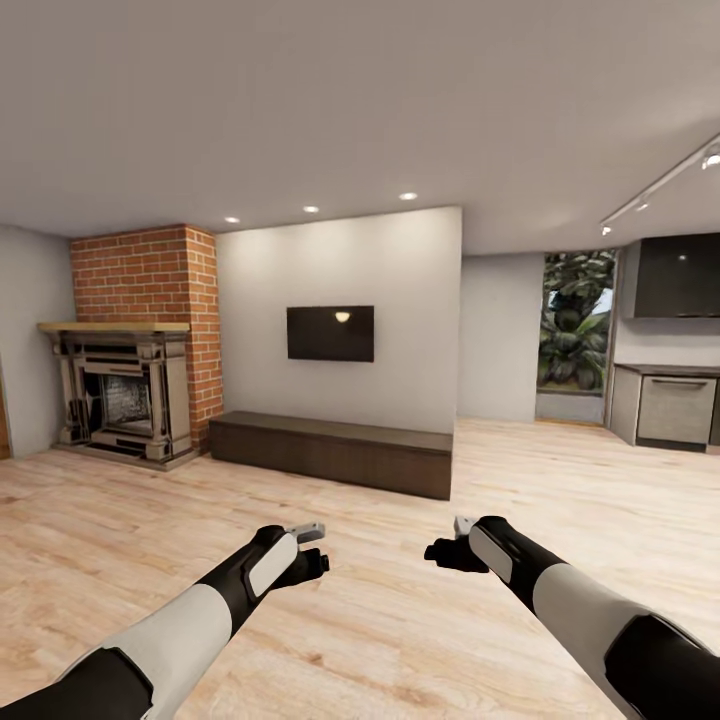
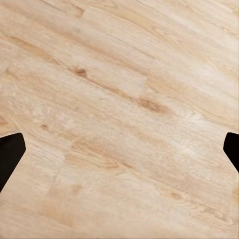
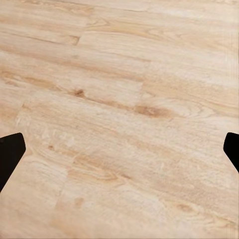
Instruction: Place each of the two pumpkins and all three candles from the living room inside a cabinet in the living room (use any cabinet), then make sure every cabinet is closed, and position the cauldron so it is next to a table in the living room.
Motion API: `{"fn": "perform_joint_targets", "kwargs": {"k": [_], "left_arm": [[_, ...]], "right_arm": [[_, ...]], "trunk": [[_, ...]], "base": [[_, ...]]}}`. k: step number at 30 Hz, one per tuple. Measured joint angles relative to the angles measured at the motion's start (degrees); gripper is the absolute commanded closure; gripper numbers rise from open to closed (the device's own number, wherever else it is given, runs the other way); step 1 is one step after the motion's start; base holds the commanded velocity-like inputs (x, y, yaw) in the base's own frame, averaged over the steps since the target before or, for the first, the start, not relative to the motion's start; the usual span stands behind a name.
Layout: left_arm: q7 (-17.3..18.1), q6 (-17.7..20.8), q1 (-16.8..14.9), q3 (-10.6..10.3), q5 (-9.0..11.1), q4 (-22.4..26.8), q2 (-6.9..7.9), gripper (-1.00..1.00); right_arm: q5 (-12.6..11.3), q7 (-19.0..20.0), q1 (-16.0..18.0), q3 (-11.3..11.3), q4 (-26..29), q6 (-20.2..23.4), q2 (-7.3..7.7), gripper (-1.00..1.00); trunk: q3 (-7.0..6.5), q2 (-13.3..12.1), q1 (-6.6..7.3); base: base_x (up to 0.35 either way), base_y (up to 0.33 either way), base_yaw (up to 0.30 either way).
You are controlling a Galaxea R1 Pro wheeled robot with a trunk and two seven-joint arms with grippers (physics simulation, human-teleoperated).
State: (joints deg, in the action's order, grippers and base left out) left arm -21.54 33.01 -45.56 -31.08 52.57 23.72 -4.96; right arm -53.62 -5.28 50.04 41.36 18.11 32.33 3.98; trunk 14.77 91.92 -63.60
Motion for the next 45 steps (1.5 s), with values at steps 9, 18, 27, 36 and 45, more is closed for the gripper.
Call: {"fn": "perform_joint_targets", "kwargs": {"k": [9, 18, 27, 36, 45], "left_arm": [[0.0, 0.0, 0.0, 0.0, 0.0, 0.0, -0.08, -1.00], [0.0, 0.0, 0.0, 0.0, 0.1, 0.1, -0.09, -1.00], [0.0, 0.0, 0.0, 0.0, 0.1, 0.1, -0.15, -1.00], [0.0, 0.0, 0.0, -0.1, 0.1, 0.1, -0.18, -1.00], [0.0, 0.0, 0.0, -0.1, 0.1, 0.1, -0.18, -1.00]], "right_arm": [[0.0, -0.1, 0.0, 0.0, 0.0, 0.0, -0.04, -1.00], [0.0, 0.0, 0.0, 0.0, 0.0, 0.0, -0.05, -1.00], [0.0, -0.1, 0.0, 0.1, 0.0, 0.0, -0.08, -1.00], [0.0, 0.0, 0.0, 0.1, 0.0, 0.0, -0.07, -1.00], [0.0, 0.0, 0.0, 0.1, 0.0, 0.0, -0.08, -1.00]], "trunk": [[-0.76, -3.6, 1.98], [-1.52, -7.2, 3.95], [-2.27, -10.8, 5.93], [-3.03, -14.4, 7.91], [-3.79, -18.1, 9.89]], "base": [[0.000, 0.000, 0.000], [0.000, 0.000, 0.000], [0.000, 0.000, 0.000], [0.000, 0.000, 0.000], [0.000, 0.000, 0.000]]}}
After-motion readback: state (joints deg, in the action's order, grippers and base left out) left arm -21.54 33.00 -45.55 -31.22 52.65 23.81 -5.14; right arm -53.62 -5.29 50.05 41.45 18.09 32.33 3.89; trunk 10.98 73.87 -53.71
